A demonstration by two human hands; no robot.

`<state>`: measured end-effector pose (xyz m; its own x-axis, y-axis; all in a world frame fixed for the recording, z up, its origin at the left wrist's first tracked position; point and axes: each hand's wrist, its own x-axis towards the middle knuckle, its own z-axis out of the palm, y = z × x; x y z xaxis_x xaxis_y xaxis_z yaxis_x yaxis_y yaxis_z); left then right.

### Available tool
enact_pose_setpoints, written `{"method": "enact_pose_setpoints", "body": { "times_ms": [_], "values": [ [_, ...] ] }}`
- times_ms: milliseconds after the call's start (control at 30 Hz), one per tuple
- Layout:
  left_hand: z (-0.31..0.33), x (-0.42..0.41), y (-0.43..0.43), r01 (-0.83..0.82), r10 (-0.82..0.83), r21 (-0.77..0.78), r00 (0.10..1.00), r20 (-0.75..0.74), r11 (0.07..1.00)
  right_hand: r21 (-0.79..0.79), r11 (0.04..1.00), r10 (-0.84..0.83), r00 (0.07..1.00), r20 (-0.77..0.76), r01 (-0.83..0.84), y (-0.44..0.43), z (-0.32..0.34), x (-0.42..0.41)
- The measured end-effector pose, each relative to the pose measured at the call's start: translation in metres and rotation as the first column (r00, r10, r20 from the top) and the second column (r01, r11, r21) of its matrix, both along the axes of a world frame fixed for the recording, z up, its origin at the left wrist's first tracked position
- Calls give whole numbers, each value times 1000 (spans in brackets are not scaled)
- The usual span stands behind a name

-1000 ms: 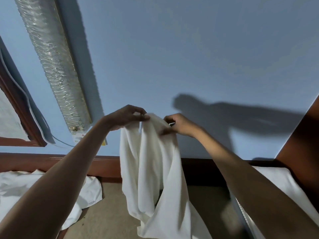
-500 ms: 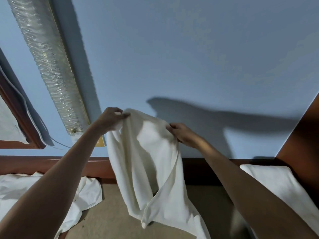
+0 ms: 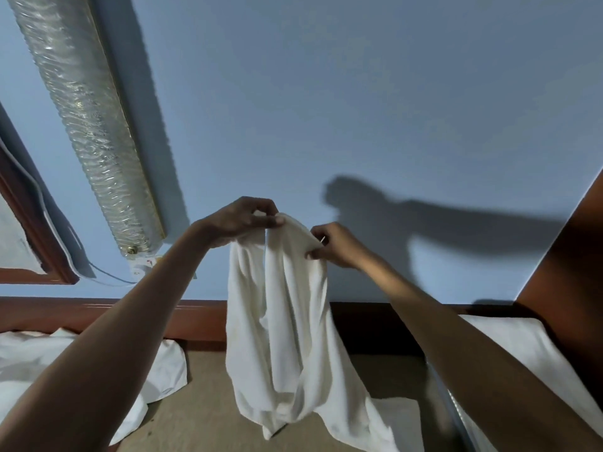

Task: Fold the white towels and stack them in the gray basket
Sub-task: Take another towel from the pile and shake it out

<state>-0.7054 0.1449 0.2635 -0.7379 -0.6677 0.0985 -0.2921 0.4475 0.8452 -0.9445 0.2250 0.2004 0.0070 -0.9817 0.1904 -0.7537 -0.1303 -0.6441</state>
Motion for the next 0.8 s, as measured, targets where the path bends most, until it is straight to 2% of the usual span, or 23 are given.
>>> {"method": "enact_pose_setpoints", "body": {
  "times_ms": [100, 167, 267, 333, 400, 467, 533, 600, 667, 800],
  "values": [
    [5, -3, 2, -76, 76, 3, 991, -111, 997, 20, 994, -104, 994, -10, 105, -4, -34, -2],
    [4, 3, -2, -139, 145, 46, 970, -194, 989, 89, 981, -170, 985, 0, 170, -5, -51, -7],
    [-6, 15, -11, -262, 291, 141, 920, -262, 955, 160, 980, -148, 970, 192, 118, -4, -62, -13],
    [-17, 21, -22, -400, 429, 166, 879, -209, 901, 119, 989, -117, 956, 270, 87, -2, -52, -14],
    [-27, 27, -30, -472, 475, 74, 879, -36, 879, 25, 996, -90, 970, 226, 87, 0, -32, -11],
    [-31, 26, -27, -382, 374, 16, 912, 171, 924, -37, 999, -32, 987, 158, 38, 0, -10, -7],
    [-30, 16, -17, -207, 187, 48, 945, 269, 977, -35, 999, 26, 993, 115, -22, -1, 10, 1],
    [-27, 0, -4, -44, 7, 121, 957, 290, 992, -22, 998, 58, 993, 102, -56, -4, 23, 6],
    [-28, -12, 0, 47, -90, 140, 944, 317, 989, -23, 997, 71, 989, 133, -69, -6, 28, 8],
    [-25, -17, -2, 62, -84, 97, 965, 248, 993, -34, 999, 42, 975, 219, -35, 1, 22, -4]
  ]
}}
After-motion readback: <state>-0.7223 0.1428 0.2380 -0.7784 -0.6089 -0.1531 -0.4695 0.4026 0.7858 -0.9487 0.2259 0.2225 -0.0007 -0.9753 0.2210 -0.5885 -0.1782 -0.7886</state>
